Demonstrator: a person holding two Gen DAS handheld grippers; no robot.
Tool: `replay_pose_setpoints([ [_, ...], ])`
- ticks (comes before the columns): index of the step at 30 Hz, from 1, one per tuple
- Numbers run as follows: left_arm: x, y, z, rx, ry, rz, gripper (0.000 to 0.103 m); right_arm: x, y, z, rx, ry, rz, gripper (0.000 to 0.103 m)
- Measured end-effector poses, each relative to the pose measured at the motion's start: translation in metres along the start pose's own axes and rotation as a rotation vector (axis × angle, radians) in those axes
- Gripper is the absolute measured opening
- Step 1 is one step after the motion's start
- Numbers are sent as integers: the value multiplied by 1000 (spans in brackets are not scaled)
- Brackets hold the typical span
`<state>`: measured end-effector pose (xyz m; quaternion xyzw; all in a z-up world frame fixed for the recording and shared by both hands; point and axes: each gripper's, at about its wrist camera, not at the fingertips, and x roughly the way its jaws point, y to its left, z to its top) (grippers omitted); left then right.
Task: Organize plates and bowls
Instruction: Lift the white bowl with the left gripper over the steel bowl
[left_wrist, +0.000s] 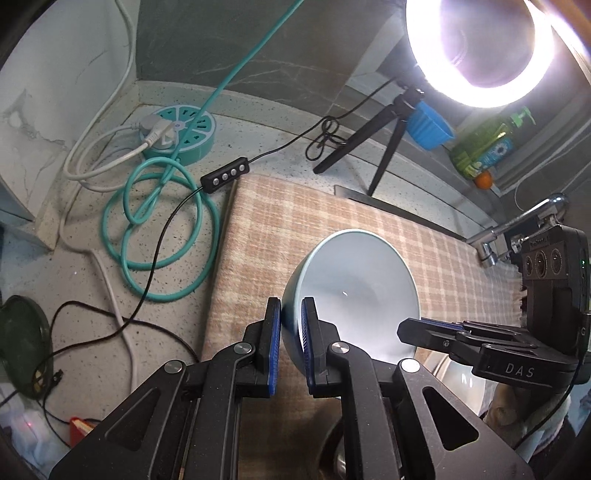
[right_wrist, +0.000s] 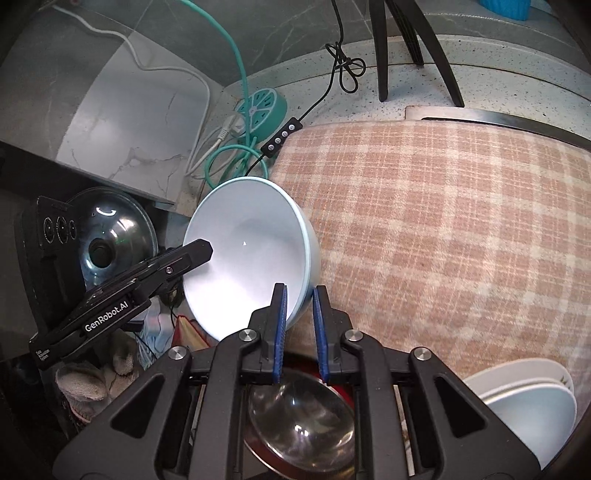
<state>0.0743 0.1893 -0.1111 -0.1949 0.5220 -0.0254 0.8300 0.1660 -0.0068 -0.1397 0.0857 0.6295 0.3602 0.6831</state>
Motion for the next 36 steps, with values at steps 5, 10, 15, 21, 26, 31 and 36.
replay_pose_setpoints([
  [5, -22, -15, -6, 20, -38, -19, 10, -15, 2, -15, 0, -14, 10, 15],
  [10, -33, -28, -16, 49, -46, -28, 10, -33, 4, -31, -3, -31, 12, 15],
  [15, -34, -37, -32, 58, -29, -50, 10, -45, -2, -48, 7, -33, 17, 15],
  [21, -36, -44, -52, 53, -3, -75, 10, -59, -6, -67, 10, -37, 18, 15],
  [26, -36, -47, -67, 39, 18, -91, 10, -62, -9, -81, 9, -23, 11, 15],
  [31, -31, -49, -81, 27, 47, -94, 10, -60, -14, -94, 14, -1, 10, 15],
  [36, -28, -50, -90, 42, 72, -77, 10, -53, -17, -103, 20, 17, 2, 15],
])
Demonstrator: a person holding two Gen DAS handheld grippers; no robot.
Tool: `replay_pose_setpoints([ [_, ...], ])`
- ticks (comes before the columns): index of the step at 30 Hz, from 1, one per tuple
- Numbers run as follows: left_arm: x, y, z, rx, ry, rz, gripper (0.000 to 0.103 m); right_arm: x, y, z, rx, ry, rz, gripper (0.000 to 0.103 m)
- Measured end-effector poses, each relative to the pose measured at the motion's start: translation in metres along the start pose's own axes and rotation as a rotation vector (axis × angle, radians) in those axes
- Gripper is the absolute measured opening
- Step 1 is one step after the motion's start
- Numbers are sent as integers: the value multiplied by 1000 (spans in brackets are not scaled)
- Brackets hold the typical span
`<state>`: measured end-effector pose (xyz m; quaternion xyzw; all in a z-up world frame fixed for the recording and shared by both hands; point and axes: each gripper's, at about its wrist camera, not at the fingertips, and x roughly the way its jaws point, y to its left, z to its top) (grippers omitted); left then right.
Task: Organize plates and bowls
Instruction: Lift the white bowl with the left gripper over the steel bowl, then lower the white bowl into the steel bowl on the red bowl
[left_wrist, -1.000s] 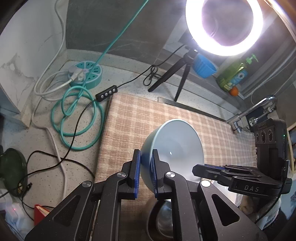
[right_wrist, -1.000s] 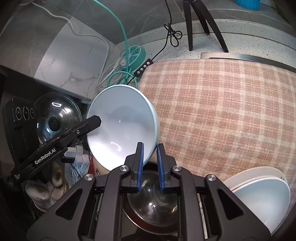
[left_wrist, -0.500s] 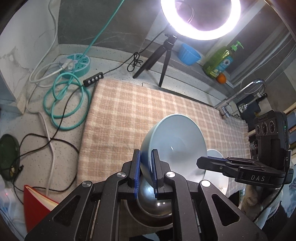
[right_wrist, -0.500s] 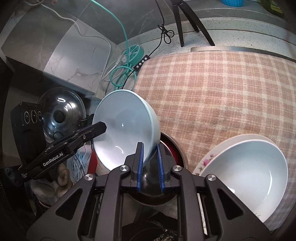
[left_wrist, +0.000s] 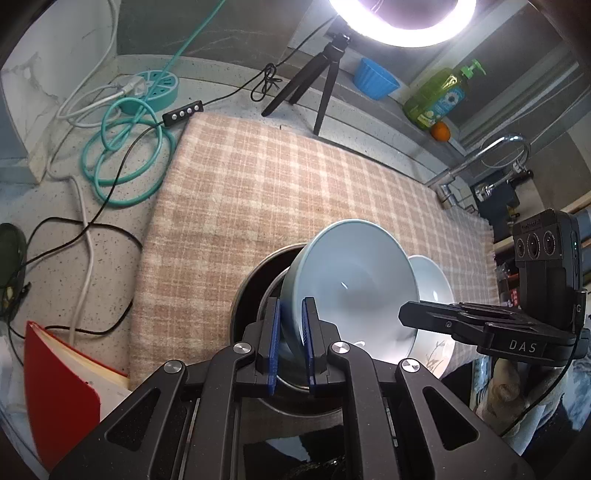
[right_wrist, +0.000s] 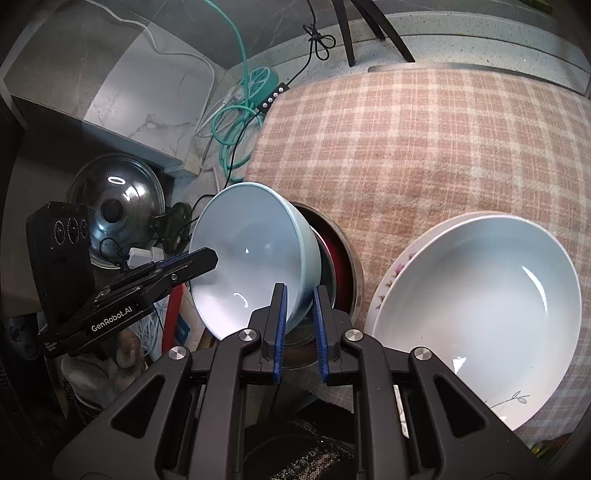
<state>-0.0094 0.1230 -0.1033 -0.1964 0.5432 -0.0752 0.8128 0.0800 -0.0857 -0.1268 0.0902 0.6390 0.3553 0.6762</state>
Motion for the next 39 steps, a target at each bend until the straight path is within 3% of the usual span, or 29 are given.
replay_pose_setpoints([
  [18, 10, 3, -13, -1, 54, 22, 10, 16, -3, -11, 19, 51, -1, 17],
  [23, 13, 2, -14, 15, 59, 42, 10, 15, 3, -10, -28, 30, -39, 17],
  [39, 2, 2, -13, 21, 21, 34, 14, -4, -4, -11, -34, -15, -13, 17],
])
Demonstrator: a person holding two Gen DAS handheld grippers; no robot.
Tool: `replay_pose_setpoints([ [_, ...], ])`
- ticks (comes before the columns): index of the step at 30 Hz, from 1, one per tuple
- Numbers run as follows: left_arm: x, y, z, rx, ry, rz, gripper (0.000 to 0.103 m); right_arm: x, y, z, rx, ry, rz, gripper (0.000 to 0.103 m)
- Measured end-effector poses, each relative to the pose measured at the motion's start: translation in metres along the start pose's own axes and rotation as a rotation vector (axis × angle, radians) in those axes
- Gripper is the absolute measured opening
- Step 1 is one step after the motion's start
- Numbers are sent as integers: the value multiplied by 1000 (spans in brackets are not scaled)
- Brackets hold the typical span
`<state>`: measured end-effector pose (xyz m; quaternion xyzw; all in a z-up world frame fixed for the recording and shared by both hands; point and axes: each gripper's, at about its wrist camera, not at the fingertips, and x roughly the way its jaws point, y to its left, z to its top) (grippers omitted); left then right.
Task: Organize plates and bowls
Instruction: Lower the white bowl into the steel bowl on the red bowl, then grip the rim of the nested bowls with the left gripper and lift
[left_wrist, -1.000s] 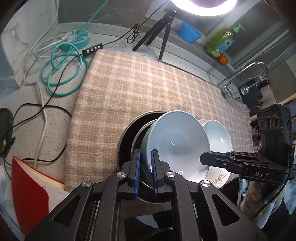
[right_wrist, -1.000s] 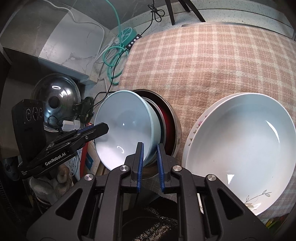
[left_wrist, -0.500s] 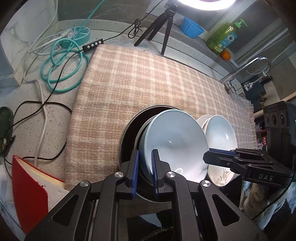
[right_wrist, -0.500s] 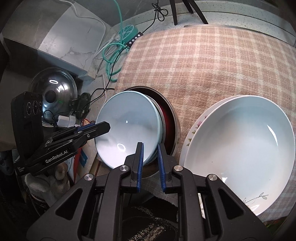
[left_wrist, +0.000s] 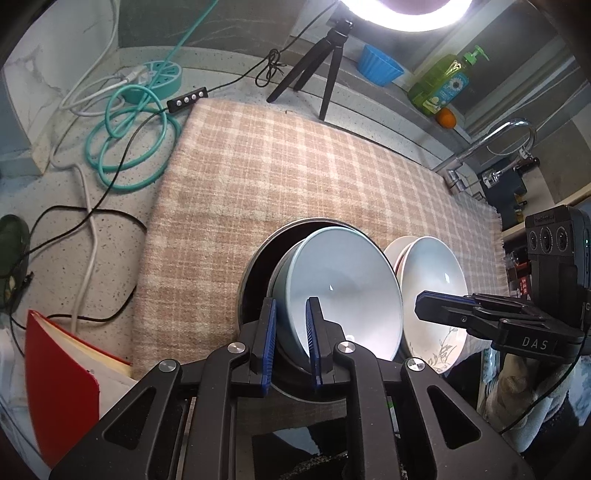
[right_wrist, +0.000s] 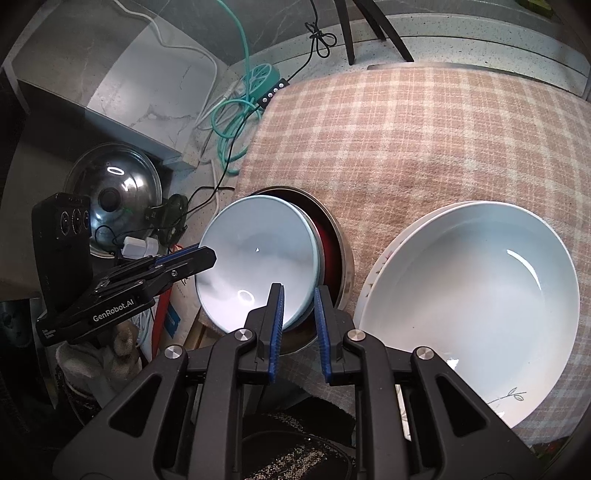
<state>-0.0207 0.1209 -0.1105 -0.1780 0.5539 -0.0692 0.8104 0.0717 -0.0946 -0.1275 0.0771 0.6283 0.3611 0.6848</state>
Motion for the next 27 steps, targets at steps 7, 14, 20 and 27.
replay_pose_setpoints([
  [7, 9, 0, 1, 13, 4, 17, 14, -7, 0, -1, 9, -21, 2, 17],
  [14, 14, 3, 0, 8, 7, 9, 14, -11, -4, -2, 20, -25, 0, 17],
  [20, 15, 5, 2, 4, 10, 6, 14, -8, -4, -1, 25, -21, -11, 17],
  [27, -1, 9, 5, -21, -35, -20, 14, -13, -9, -1, 48, -38, -8, 17],
])
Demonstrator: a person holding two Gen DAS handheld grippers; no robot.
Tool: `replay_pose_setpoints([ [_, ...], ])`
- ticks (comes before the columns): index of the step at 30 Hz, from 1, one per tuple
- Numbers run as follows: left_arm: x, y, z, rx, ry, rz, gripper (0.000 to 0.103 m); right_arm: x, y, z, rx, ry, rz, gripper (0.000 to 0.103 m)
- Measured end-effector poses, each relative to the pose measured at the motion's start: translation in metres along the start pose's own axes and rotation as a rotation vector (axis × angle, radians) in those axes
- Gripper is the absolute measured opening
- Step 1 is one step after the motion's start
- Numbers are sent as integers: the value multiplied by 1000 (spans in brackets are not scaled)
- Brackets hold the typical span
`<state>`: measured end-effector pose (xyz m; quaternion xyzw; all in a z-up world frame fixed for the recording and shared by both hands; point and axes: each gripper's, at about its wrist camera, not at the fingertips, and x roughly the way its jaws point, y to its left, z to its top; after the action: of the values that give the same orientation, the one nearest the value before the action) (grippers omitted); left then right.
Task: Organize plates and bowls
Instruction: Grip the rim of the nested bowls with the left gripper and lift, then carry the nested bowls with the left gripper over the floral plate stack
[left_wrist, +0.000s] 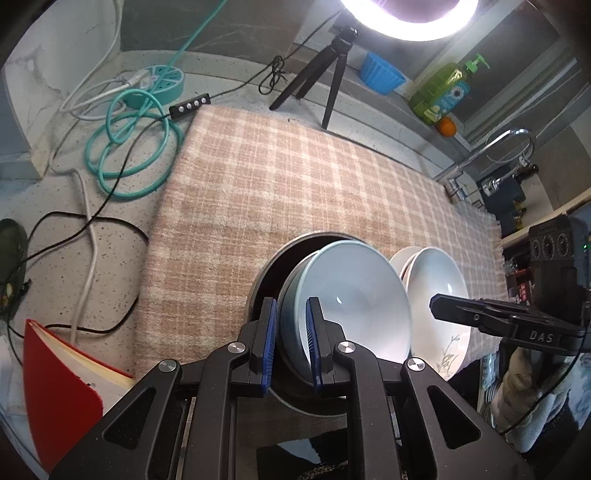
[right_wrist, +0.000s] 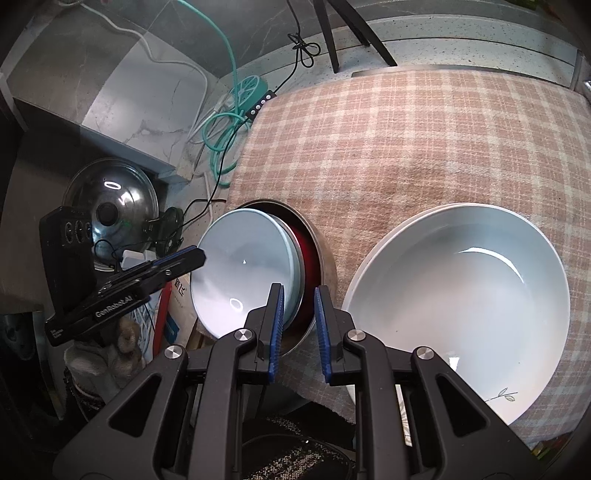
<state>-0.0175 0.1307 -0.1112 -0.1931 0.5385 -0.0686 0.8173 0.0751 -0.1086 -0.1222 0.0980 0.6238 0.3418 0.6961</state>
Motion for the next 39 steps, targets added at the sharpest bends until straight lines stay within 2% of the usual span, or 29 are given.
replay_pose_setpoints([
  [7, -23, 16, -1, -53, -73, 13, 14, -1, -8, 1, 25, -5, -1, 17],
  [15, -7, 28, -15, -106, -21, 12, 14, 12, -11, 0, 26, 19, -9, 17],
  [31, 15, 32, -25, -132, 34, -8, 14, 36, -11, 0, 28, 67, 8, 17],
  [36, 17, 29, -24, -125, 40, -16, 11, 36, -10, 1, 26, 69, 10, 15],
  [39, 17, 26, -24, -113, 38, 1, 10, 36, -10, 2, 23, 67, 7, 14],
])
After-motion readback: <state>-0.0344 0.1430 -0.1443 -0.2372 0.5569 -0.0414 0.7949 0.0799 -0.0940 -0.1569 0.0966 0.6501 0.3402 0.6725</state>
